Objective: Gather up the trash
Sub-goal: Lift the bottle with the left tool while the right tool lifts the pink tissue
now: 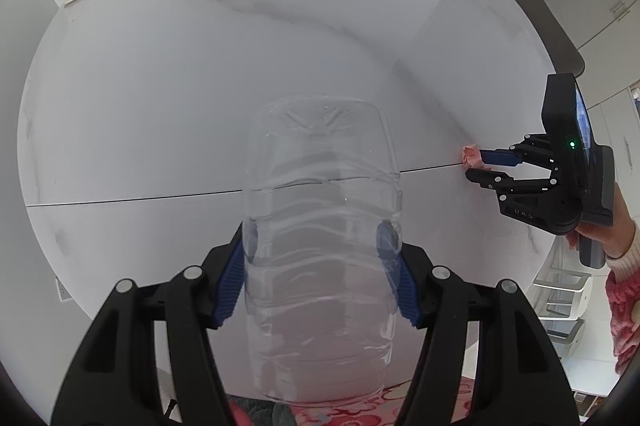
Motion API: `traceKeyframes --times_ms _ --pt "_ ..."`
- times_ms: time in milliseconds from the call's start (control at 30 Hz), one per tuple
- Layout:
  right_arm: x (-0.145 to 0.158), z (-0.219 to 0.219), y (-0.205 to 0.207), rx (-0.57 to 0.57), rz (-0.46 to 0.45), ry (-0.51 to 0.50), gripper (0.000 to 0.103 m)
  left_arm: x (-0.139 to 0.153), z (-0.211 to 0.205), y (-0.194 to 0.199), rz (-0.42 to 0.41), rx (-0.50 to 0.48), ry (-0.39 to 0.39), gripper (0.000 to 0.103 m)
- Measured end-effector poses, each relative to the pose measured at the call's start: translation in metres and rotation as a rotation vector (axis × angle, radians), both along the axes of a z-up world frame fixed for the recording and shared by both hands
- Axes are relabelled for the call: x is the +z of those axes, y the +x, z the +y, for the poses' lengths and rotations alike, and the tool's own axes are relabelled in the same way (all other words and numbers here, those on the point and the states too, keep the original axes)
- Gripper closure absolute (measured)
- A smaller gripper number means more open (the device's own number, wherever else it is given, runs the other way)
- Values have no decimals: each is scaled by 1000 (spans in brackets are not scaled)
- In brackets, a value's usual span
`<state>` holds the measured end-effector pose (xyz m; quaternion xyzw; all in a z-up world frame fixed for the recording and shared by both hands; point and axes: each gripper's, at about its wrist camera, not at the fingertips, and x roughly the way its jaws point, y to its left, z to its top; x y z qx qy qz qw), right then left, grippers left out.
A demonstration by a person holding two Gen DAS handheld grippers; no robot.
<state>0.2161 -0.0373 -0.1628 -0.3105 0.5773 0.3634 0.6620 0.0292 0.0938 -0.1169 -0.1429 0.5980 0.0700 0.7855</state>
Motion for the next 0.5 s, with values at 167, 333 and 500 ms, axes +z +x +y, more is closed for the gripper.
traceKeyframes --times_ms 167,333,500 --pt "2 -7 -3 -35 -24 26 74 4 -6 -2 -15 -22 19 43" --pt "31 -21 -14 -141 -75 79 74 8 -19 -5 -33 -98 24 43" --pt "62 -54 -48 -304 -123 122 74 14 -44 -10 -66 -247 -3 43"
